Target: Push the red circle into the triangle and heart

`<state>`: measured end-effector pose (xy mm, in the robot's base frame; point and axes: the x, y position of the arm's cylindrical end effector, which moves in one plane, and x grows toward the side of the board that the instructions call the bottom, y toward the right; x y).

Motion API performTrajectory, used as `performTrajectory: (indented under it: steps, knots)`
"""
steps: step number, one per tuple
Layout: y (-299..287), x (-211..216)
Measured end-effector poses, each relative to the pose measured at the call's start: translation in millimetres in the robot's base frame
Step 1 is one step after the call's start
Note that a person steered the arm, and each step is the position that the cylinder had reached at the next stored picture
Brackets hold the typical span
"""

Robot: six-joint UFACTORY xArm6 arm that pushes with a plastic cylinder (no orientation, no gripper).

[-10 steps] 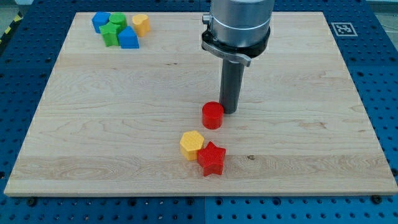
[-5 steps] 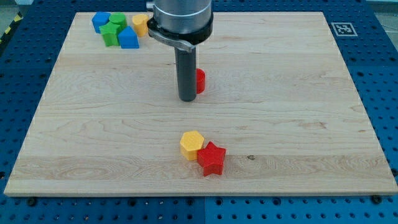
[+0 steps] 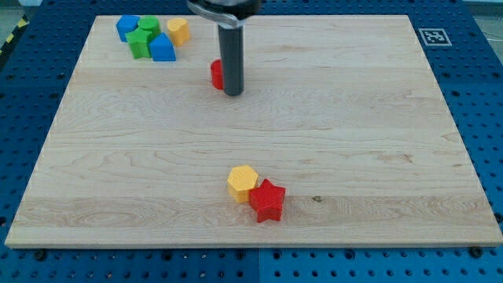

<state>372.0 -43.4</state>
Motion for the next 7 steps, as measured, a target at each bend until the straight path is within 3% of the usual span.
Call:
performTrajectory:
  steps: [2,5,7]
  knots:
    - [5.8,20.7]
    - [-13.2,-51.5]
    - [-21.6,-31.9]
